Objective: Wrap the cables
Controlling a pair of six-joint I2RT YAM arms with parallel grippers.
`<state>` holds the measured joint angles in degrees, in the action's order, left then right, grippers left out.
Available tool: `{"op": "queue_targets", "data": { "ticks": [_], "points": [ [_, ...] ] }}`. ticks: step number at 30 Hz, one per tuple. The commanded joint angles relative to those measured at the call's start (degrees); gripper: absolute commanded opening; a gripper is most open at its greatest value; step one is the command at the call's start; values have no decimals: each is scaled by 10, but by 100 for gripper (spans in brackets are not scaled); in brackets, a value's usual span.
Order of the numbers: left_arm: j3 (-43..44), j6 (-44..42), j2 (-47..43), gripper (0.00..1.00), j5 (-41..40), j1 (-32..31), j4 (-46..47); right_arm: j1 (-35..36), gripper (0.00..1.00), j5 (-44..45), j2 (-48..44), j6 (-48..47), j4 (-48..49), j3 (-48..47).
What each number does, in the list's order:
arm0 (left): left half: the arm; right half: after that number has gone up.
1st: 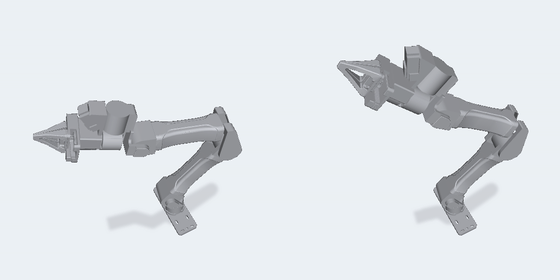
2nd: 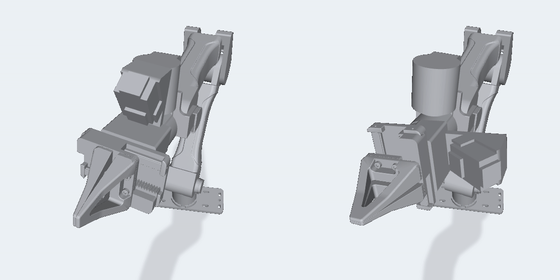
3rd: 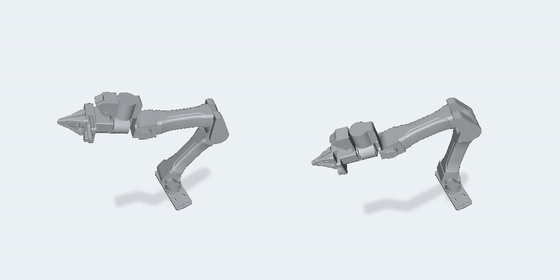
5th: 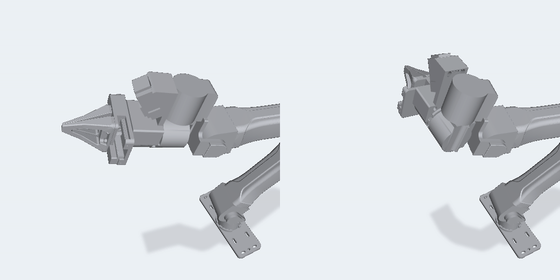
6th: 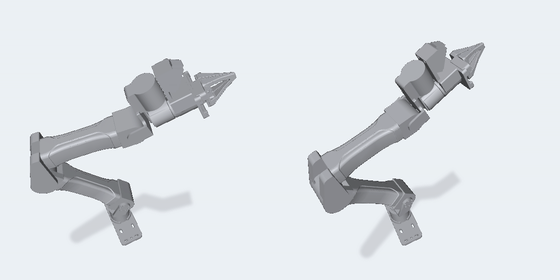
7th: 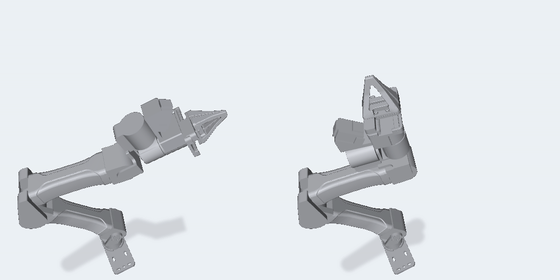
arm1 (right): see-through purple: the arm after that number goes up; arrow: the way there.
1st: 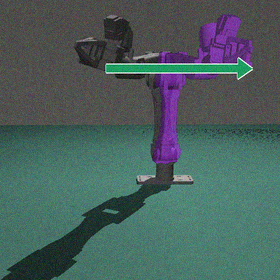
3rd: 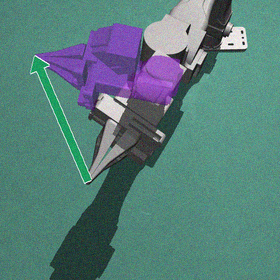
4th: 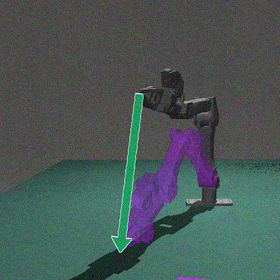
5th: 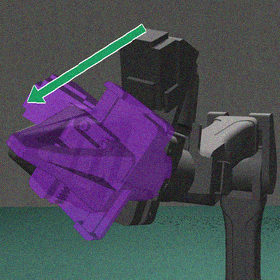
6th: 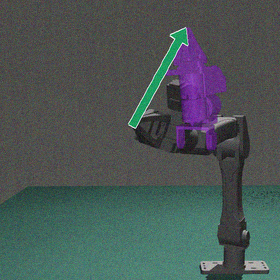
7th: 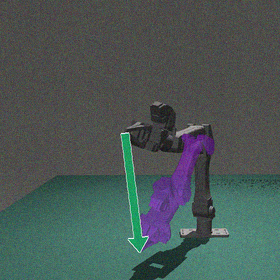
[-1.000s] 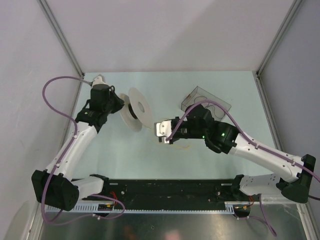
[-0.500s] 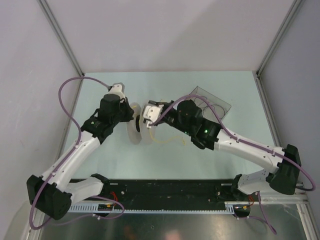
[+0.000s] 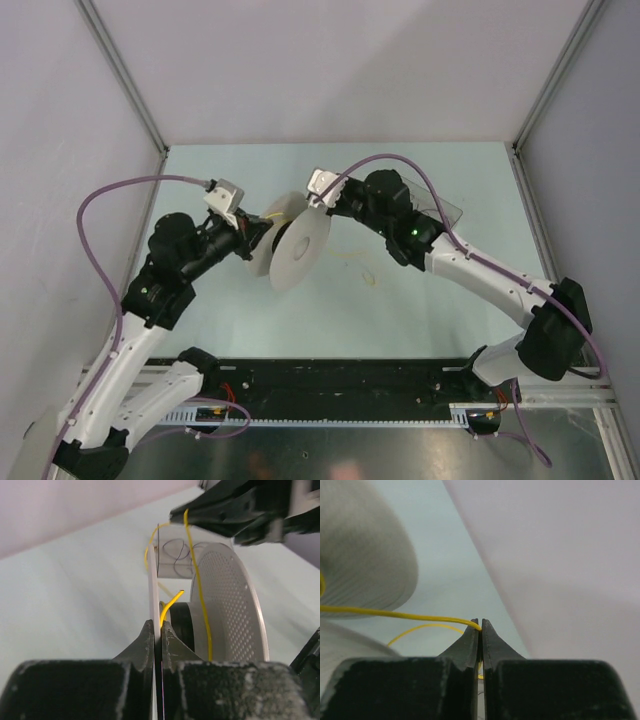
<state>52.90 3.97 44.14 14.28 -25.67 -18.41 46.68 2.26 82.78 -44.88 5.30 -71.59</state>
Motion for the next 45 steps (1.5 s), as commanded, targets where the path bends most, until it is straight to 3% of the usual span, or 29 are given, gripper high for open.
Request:
{"op": "queue_targets", "data": {
  "ticks": [1,4,10,14,19,28,34,39,45],
  "points": [
    [52,-14,-24,0,105,9,-8,-67,4,-18,2,55,-44,-39],
    [113,2,-10,0,110,21,-19,-102,16,-91,-3,101,-116,-38],
    [231,48,35,0,69,46,-24,-123,65,-183,-22,175,-190,-19],
    [291,85,64,0,33,47,-18,-125,81,-213,-44,221,-204,8],
    [338,123,86,0,-8,48,-3,-124,90,-223,-78,261,-203,45],
    [419,155,106,0,39,48,43,-119,99,-248,-97,259,-161,80],
    [489,169,141,0,44,47,48,-121,99,-315,-100,271,-132,81],
    [478,189,142,0,41,47,55,-90,99,-320,-103,321,-17,99],
    [459,207,142,0,50,48,72,-65,98,-207,-71,323,132,123]
  ]
}}
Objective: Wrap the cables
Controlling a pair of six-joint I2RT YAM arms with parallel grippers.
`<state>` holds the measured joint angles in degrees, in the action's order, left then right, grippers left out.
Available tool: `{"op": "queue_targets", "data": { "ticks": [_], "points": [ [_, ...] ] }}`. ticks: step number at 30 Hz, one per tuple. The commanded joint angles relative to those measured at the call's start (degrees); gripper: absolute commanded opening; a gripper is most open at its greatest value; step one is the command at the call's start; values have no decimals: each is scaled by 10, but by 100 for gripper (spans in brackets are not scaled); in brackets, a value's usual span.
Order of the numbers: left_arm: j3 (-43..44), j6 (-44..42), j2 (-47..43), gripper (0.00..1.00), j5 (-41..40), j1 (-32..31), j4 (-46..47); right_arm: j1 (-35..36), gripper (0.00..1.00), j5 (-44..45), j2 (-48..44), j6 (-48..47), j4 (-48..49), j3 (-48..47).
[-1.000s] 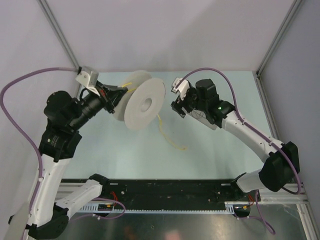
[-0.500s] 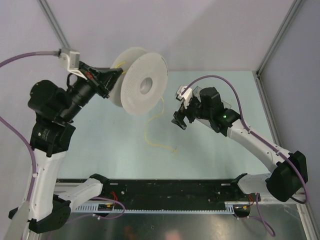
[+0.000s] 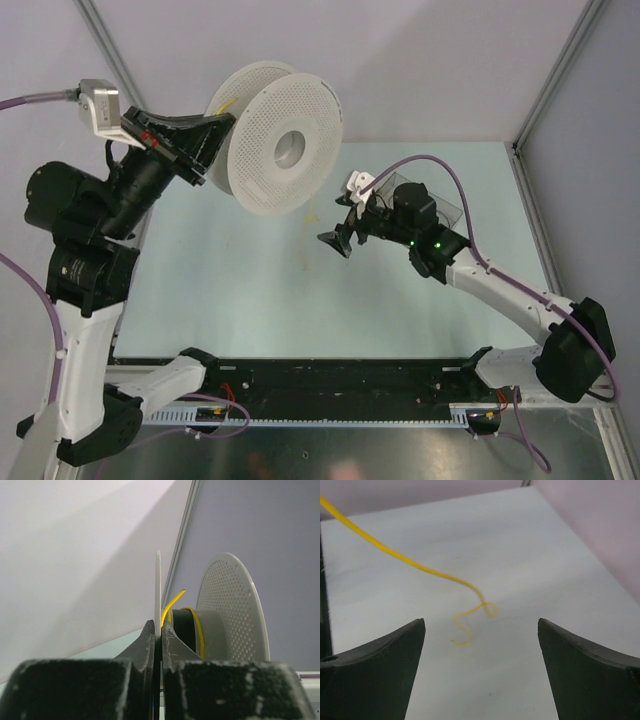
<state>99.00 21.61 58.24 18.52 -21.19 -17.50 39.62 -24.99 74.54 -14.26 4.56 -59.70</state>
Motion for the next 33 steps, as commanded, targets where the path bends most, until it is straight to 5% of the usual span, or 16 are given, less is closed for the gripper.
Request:
{"op": "queue_targets", "data": {
  "ticks": [1,8,22,27,33],
  "points": [
    [-5,33,1,0,8,3,65,4,98,75,20,16,155,4],
    [-17,48,0,0,-5,4,74,7,91,42,72,38,250,5],
    [-30,104,3,0,-14,33,90,29,76,-31,114,75,285,17],
    [-46,157,1,0,-27,65,102,38,53,-29,128,109,299,19],
    [-81,194,-3,0,-75,102,103,38,5,-50,122,126,263,27]
  ]
}}
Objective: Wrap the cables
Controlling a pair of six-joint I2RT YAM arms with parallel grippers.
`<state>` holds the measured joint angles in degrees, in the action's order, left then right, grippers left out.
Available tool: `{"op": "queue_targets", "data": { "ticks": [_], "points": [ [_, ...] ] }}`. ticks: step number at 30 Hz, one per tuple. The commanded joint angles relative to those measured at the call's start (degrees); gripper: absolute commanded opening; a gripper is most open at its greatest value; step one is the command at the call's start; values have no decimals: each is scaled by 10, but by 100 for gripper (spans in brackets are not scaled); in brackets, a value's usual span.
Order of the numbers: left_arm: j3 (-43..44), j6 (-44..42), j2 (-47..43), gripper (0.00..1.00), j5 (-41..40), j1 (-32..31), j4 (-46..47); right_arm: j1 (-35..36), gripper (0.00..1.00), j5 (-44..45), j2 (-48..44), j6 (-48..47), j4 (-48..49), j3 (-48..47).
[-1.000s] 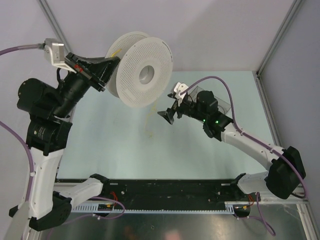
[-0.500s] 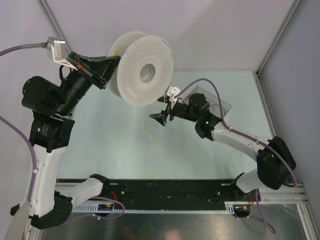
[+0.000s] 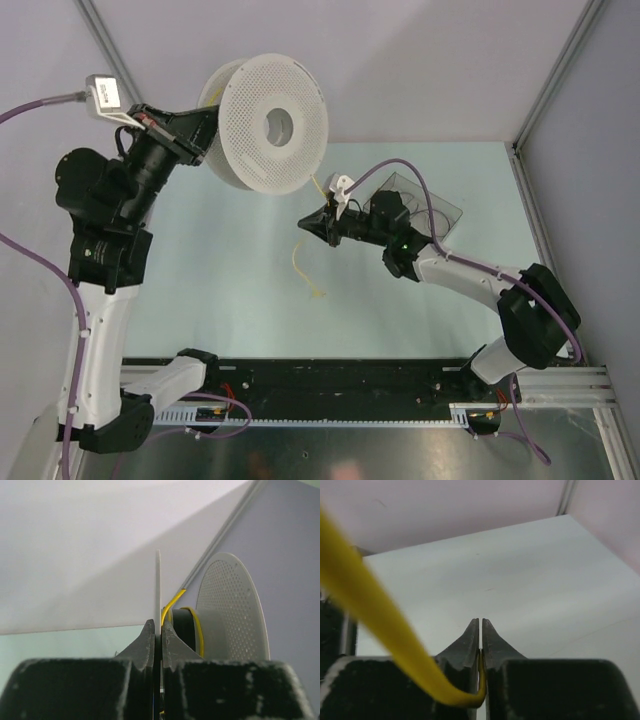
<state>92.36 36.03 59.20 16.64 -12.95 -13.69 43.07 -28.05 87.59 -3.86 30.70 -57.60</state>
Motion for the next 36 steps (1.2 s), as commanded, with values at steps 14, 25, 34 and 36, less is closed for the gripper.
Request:
{"op": "queue_targets", "data": {
  "ticks": [14,25,34,36],
  "points": [
    [-135,-17,30,0,-282,-1,21,141,0,72,-140,-265,-289,8],
    [-271,-206,39,0,-365,-113,23,196,0,293,-131,-505,-340,-77],
    [-342,-230,11,0,-280,-128,23,177,0,382,-96,-546,-122,-109],
    [-354,-240,5,0,-247,-132,23,163,0,386,-77,-538,-98,-131]
  ]
}}
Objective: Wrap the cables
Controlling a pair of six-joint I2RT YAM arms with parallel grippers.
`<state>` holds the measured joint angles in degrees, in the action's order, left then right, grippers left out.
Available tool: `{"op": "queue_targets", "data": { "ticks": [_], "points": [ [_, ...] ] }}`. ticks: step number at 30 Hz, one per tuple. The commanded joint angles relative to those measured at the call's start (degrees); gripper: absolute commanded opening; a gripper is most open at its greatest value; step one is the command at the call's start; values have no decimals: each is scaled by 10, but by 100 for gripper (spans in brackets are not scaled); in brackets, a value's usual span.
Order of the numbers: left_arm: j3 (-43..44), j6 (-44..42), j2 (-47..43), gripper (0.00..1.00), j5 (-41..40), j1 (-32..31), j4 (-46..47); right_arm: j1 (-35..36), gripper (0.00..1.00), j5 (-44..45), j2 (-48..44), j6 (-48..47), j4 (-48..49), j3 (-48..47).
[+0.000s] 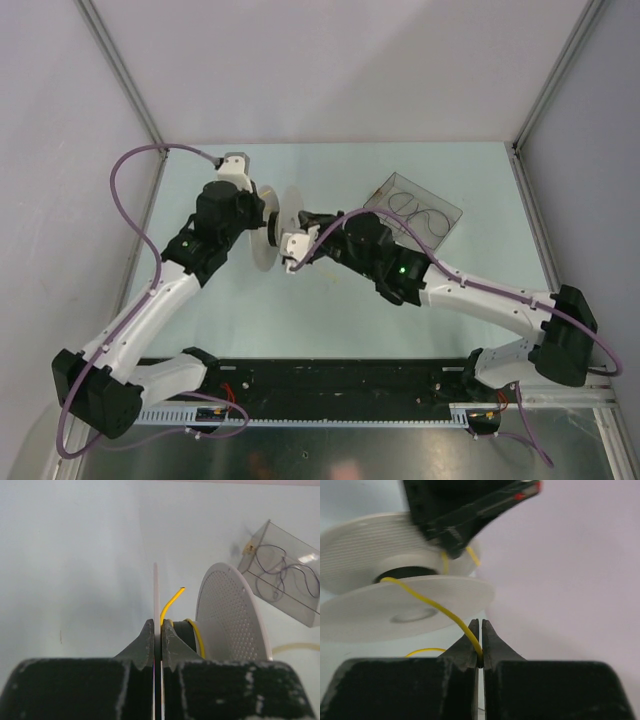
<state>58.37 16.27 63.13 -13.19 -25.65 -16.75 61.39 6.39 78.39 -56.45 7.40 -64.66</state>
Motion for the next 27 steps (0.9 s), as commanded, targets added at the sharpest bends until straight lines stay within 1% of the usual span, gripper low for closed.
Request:
{"op": "queue_targets", "data": {
  "ticks": [1,5,8,12,16,18,21,26,27],
  "points": [
    [-20,-48,-38,0,71,-7,53,-30,0,42,25,-5,137,-76],
    [-39,-72,-58,0,149,-8,52,-78,0,27,64,20,131,-136],
    [-48,-95,-83,0,205,-8,47,-125,0,11,81,47,107,-165],
    [-47,-132,-131,0,297,-8,37,-187,0,-41,90,93,53,-182],
    [-29,-150,-168,0,366,-6,22,-237,0,-122,92,128,-9,-183],
    [-14,-143,-177,0,395,3,19,-259,3,-163,90,149,-40,-183],
    [20,-107,-175,0,428,23,17,-294,9,-227,87,183,-88,-183],
    [84,-55,-154,0,439,41,17,-333,12,-319,84,238,-150,-175],
    [98,-47,-149,0,438,44,17,-337,14,-345,82,246,-164,-173]
  ]
}}
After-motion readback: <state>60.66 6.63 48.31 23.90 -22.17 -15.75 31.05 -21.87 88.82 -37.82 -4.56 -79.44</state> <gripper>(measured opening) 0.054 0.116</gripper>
